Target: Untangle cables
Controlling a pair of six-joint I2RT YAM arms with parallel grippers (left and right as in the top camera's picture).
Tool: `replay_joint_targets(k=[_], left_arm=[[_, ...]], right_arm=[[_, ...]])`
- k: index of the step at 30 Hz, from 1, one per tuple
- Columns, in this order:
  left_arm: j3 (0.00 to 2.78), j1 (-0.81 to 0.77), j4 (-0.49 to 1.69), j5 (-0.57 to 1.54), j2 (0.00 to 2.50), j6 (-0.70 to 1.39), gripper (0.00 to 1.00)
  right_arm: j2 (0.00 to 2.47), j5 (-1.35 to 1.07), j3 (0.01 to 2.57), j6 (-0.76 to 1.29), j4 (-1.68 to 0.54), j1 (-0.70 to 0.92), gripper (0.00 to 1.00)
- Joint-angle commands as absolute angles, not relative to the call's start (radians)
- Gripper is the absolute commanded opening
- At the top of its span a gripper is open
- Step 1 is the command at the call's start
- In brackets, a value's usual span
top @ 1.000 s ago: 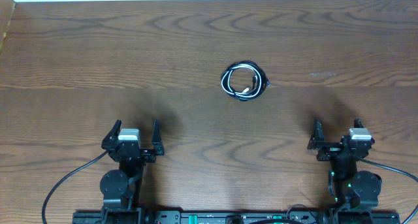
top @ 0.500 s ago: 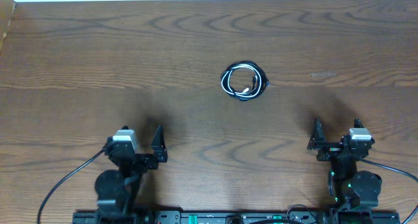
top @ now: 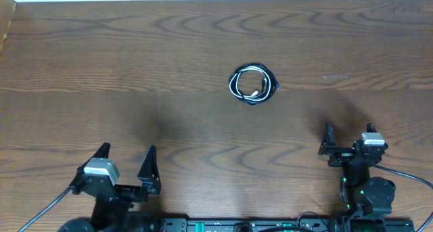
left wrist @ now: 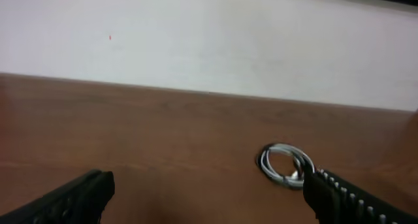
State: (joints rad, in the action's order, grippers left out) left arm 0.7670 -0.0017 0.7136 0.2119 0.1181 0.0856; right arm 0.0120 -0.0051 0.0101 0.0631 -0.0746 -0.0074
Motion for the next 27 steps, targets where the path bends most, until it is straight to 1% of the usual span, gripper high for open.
replay_joint_targets(k=[1,5,9,17,22,23,24,25,26,27], left_arm=[[0.860,0.001,0.793,0.224,0.211,0.043,0.98],[0.975,0.001,0.913,0.224,0.322,0.038,0.98],[1.058,0.001,0.986,0.224,0.399,0.038,0.98],[1.073,0.001,0.967,0.225,0.433,0.038,0.98],[1.073,0.001,0.955,0.224,0.433,0.037,0.98],[1.073,0.001,0.956,0.224,0.433,0.037,0.90],[1.073,0.001,0.956,0.224,0.433,0.030,0.74],[1.073,0.001,0.956,0.224,0.433,0.022,0.67],[1.073,0.001,0.956,0.224,0.433,0.015,0.67],[1.073,0.001,0.956,0.224,0.433,0.007,0.75]], right_arm=[[0.007,-0.010,0.005,0.054,-0.075,-0.012,0.99],[0.007,-0.002,0.005,0.054,-0.074,-0.012,0.99],[0.007,-0.007,0.005,0.054,-0.073,-0.012,0.99],[0.007,-0.077,0.009,0.055,-0.067,-0.012,0.99],[0.007,-0.192,0.068,0.057,-0.076,-0.012,0.99],[0.007,-0.213,0.098,0.066,-0.095,-0.012,0.99],[0.007,-0.224,0.134,0.075,-0.124,-0.012,0.99],[0.007,-0.228,0.169,0.083,-0.156,-0.012,0.99],[0.007,-0.228,0.214,0.095,-0.200,-0.012,0.99],[0.007,-0.227,0.264,0.096,-0.251,-0.012,0.99]])
